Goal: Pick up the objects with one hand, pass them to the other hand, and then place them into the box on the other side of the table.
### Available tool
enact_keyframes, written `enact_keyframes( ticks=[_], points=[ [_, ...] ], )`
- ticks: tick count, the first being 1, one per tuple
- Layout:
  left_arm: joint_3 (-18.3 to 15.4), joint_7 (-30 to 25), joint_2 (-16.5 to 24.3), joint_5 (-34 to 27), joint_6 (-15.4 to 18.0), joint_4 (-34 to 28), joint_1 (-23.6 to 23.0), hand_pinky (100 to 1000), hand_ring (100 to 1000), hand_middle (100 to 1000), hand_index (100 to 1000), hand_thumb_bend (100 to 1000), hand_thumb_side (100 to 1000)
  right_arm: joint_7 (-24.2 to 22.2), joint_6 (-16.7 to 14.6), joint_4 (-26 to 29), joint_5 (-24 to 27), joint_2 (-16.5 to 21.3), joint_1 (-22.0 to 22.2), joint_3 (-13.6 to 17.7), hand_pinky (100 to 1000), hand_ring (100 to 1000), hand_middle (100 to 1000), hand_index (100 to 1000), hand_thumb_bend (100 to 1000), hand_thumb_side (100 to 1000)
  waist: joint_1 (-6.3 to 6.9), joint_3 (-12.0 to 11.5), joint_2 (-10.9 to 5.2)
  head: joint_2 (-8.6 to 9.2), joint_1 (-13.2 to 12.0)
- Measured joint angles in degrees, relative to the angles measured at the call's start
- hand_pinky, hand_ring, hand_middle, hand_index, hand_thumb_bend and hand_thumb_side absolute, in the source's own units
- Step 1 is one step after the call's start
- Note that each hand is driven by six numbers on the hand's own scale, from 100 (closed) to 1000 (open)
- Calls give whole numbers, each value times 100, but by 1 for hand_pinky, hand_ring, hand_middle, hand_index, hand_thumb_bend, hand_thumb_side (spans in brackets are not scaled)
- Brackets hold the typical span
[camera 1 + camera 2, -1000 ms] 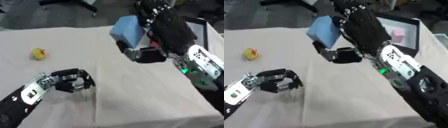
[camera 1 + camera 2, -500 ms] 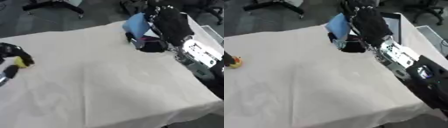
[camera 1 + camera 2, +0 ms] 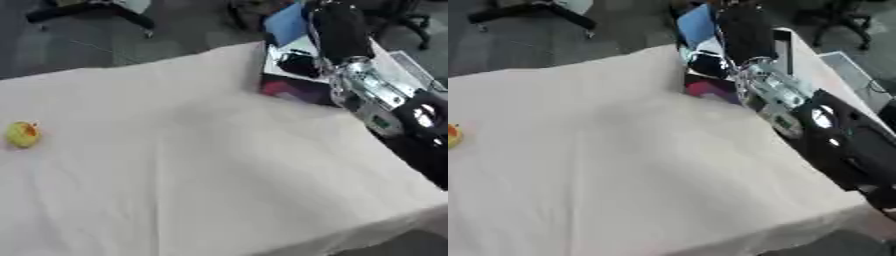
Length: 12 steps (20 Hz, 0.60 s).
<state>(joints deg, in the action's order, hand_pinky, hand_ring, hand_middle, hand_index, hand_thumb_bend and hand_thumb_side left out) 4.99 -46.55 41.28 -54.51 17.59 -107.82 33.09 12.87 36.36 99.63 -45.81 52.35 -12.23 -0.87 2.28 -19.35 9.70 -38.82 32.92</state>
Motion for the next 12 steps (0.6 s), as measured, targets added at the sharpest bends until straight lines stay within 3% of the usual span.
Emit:
enact_keyframes(
  ticks=[4, 6, 7, 8, 9, 10, 12],
  points=[
    [-459, -261, -101, -591, -261, -347, -158, 682, 630, 519, 749, 100, 468, 645, 168, -1065, 788, 17, -73, 288, 294, 750, 1000, 363, 775, 493, -45, -262, 101, 93, 401],
    [-640, -336, -109, -742, -336, -463, -260, 683, 632, 520, 751, 100, 467, 1002, 215, -1578, 1199, 35, -90, 424, 284, 756, 1000, 407, 845, 532, -64, -358, 131, 114, 552],
    [-714, -357, -119, -779, -357, -506, -319, 683, 631, 520, 751, 100, 473, 1176, 220, -1818, 1410, 35, -88, 486, 280, 759, 1000, 461, 975, 646, -82, -392, 141, 120, 608],
    [-772, -372, -127, -813, -372, -539, -370, 683, 631, 520, 751, 100, 476, 1310, 169, -2032, 1614, 36, -88, 538, 288, 767, 1000, 562, 989, 743, -97, -410, 145, 122, 653],
    [-820, -385, -139, -841, -385, -558, -410, 683, 632, 520, 751, 100, 479, 1398, 81, -2221, 1796, 36, -84, 580, 317, 782, 1000, 684, 945, 807, -106, -416, 145, 122, 684],
    [-863, -396, -146, -867, -396, -578, -444, 682, 632, 520, 751, 100, 483, 1478, 1, -2402, 1954, 40, -73, 612, 348, 796, 1000, 773, 923, 844, -112, -418, 145, 122, 707],
    [-929, -423, -147, -908, -425, -589, -479, 683, 632, 520, 751, 100, 488, 1572, -93, -2704, 2189, 48, -26, 626, 359, 801, 1000, 852, 929, 834, -117, -422, 146, 122, 736]
  ],
)
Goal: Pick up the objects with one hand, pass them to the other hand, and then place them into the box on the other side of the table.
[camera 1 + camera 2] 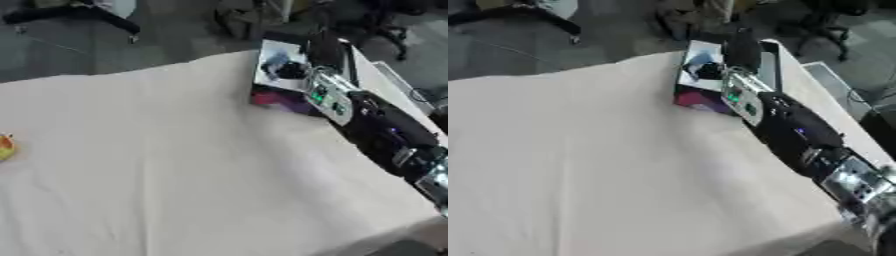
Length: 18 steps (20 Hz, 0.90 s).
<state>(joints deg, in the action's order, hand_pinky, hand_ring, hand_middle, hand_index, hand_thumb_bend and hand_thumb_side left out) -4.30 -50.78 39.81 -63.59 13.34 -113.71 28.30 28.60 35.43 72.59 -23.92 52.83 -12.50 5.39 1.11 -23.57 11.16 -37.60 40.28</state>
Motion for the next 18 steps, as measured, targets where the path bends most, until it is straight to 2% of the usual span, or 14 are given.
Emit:
enact_keyframes(
  ticks=[3, 4, 6, 7, 8, 9, 11, 13, 14, 16, 18],
  points=[
    [-61, -38, -2, -13, -65, -16, -31, 682, 632, 519, 750, 100, 500, 92, -92, -159, 106, 3, 24, 0, 382, 796, 1000, 878, 988, 745, -14, 21, 0, 1, 16],
    [-73, -49, -2, -13, -92, -14, -54, 682, 631, 518, 750, 100, 501, 129, -129, -116, 84, 7, 48, -10, 394, 794, 1000, 874, 1000, 708, -15, 49, -2, 1, 8],
    [-100, -66, -3, 7, -141, 35, -85, 681, 631, 517, 748, 100, 502, 180, -180, 215, -119, 37, 144, -63, 449, 793, 1000, 882, 1000, 696, -4, 142, -9, 1, -68],
    [-109, -75, -3, 39, -157, 79, -110, 681, 631, 517, 748, 100, 499, 176, -176, 479, -304, 58, 210, -110, 476, 790, 1000, 884, 1000, 716, 6, 201, -25, -2, -141],
    [-123, -78, -3, 89, -163, 134, -135, 680, 631, 517, 747, 100, 501, 142, -142, 788, -568, 74, 274, -168, 526, 785, 1000, 893, 999, 893, 20, 265, -55, -8, -245],
    [-142, -78, -3, 161, -163, 202, -170, 680, 631, 518, 748, 100, 493, 91, -91, 1138, -921, 88, 327, -240, 572, 781, 1000, 897, 992, 1000, 31, 355, -107, -32, -404],
    [-181, -76, 1, 356, -143, 388, -242, 679, 631, 518, 748, 100, 479, -37, 37, 2057, -1810, 86, 374, -399, 641, 773, 1000, 900, 796, 1000, 41, 625, -250, -165, -909],
    [-243, -54, 34, 612, -68, 655, -321, 678, 631, 518, 748, 100, 466, -378, -19, 3035, -2815, 5, 353, -552, 705, 768, 1000, 906, 684, 1000, 17, 932, -365, -361, -1650],
    [-274, -22, 74, 753, -24, 809, -346, 678, 631, 519, 748, 100, 452, -635, -201, 3392, -3304, -92, 287, -637, 727, 765, 1000, 906, 642, 1000, -10, 1075, -410, -452, -2043],
    [-317, 80, 201, 1083, 80, 1161, -395, 677, 632, 521, 750, 100, 422, -1080, -771, 3812, -4124, -405, 13, -842, 747, 764, 1000, 900, 608, 1000, -75, 1380, -530, -565, -2793],
    [-330, 234, 371, 1464, 234, 1552, -413, 677, 635, 528, 754, 100, 378, -1310, -1398, 4001, -4652, -781, -212, -1053, 759, 765, 1000, 894, 601, 1000, -175, 1661, -647, -613, -3381]
  ],
)
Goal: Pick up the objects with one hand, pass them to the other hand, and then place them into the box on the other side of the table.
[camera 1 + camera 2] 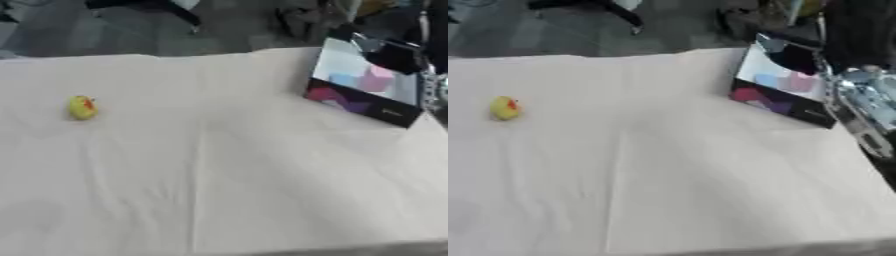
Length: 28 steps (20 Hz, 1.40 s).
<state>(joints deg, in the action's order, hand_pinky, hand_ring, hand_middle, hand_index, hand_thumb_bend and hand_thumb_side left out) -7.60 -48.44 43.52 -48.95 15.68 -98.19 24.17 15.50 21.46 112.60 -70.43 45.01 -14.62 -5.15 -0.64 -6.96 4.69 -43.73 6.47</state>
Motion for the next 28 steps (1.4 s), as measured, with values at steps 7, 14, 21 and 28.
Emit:
enact_keyframes(
  ticks=[7, 14, 21, 28],
  points=[
    [258, 981, 531, 2281, 981, 2192, 621, 684, 669, 610, 798, 100, 247, -223, -1323, 85, -287, -844, -212, -584, 788, 766, 1000, 892, 578, 1000, -228, 566, -315, -9, -989],
    [-40, 1979, 482, 5942, 1979, 4636, 1667, 701, 698, 692, 840, 100, 278, -299, -1810, 93, -92, -1082, -398, -780, 786, 764, 1000, 857, 587, 1000, -274, 1110, -362, -33, -1491],
    [-113, 3607, 205, 9696, 3393, 5640, 1897, 702, 699, 712, 869, 215, 308, -342, -2006, 95, 65, -1112, -541, -872, 760, 759, 1000, 837, 624, 1000, -138, 1725, -201, -46, -2059],
    [-40, 5548, -100, 11820, 3526, 6274, 2090, 692, 693, 714, 878, 211, 308, -367, -2077, 95, 165, -1162, -619, -943, 733, 760, 1000, 832, 668, 1000, -56, 1997, -90, -39, -2395]
  ],
)
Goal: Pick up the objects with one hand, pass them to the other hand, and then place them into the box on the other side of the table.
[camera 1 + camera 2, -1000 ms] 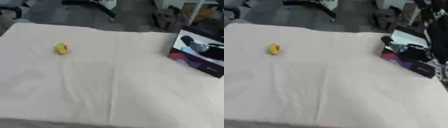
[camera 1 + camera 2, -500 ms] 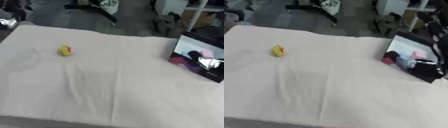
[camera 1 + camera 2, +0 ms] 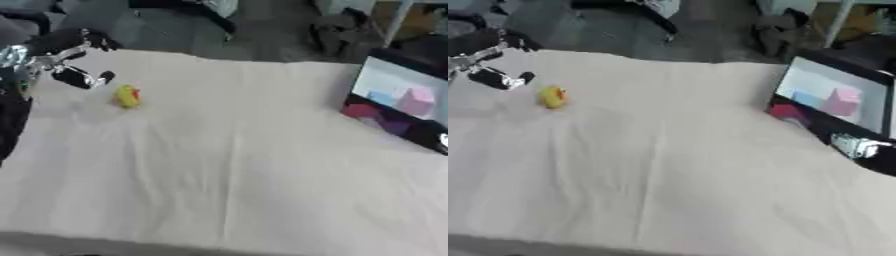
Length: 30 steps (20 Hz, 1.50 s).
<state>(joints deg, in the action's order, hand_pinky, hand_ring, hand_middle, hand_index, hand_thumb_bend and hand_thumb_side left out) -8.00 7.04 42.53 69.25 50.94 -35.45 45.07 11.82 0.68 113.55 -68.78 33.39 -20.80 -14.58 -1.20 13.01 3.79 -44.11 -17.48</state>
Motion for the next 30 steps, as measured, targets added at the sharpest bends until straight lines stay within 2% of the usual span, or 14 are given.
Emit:
enact_keyframes(
  ticks=[5, 10, 19, 30],
  points=[
    [0, 1017, -38, 849, -414, 383, 17, 686, 690, 716, 877, 217, 306, -1, -9, 0, 47, -45, -43, -22, 715, 761, 1000, 829, 699, 1000, 60, 70, 80, 92, -128],
    [8, 1669, -38, 1257, -897, 749, -37, 679, 683, 705, 871, 172, 310, 14, 15, 0, 47, -97, -78, -33, 701, 762, 1000, 828, 725, 1000, 116, 156, 187, 171, -198],
    [65, 1784, -4, 1521, -1019, 1055, -80, 702, 715, 751, 896, 246, 339, 61, 113, 0, 46, -189, -92, -38, 678, 763, 1000, 825, 767, 1000, 159, 227, 341, 238, -303],
    [68, 1995, 37, 1581, -1239, 1122, -123, 708, 723, 762, 899, 265, 359, 71, 181, 0, 45, -251, -91, -74, 665, 765, 1000, 822, 797, 1000, 182, 258, 428, 277, -397]
  ],
)
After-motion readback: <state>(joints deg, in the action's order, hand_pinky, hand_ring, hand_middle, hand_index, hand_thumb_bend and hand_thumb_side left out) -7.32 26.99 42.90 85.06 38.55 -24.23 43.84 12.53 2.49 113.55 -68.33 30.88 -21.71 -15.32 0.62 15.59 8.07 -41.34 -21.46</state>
